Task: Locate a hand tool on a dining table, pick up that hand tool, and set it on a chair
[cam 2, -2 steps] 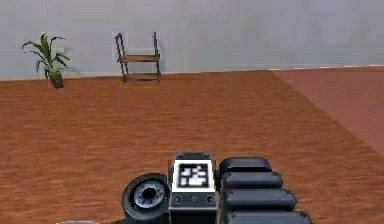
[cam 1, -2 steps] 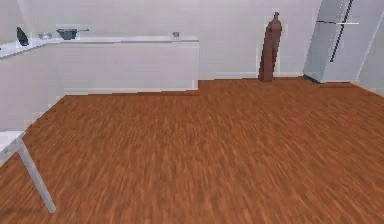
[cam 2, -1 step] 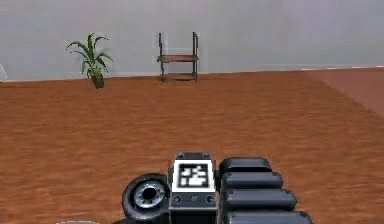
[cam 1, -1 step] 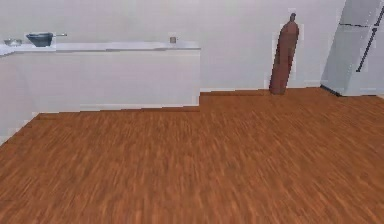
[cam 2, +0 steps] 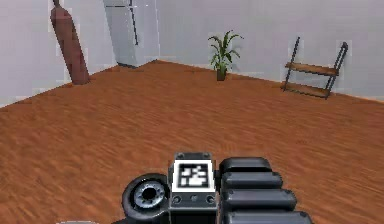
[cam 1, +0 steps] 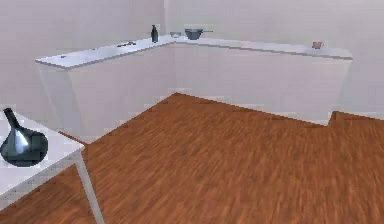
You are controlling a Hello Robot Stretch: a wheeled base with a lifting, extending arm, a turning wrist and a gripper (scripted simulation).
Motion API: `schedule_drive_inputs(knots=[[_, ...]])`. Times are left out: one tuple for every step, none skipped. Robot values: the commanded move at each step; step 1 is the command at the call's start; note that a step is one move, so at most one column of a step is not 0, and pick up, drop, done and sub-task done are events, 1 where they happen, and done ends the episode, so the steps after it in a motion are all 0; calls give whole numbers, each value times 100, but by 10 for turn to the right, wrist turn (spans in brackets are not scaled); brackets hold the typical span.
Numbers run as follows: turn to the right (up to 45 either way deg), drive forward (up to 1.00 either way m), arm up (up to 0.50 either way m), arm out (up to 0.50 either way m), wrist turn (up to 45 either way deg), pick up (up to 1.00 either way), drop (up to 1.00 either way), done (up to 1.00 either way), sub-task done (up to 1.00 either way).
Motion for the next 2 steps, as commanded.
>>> schedule_drive_inputs(knots=[[0, 5, 0, 0, 0, 0, 0, 0, 0], [0, 55, 0, 0, 0, 0, 0, 0, 0]])
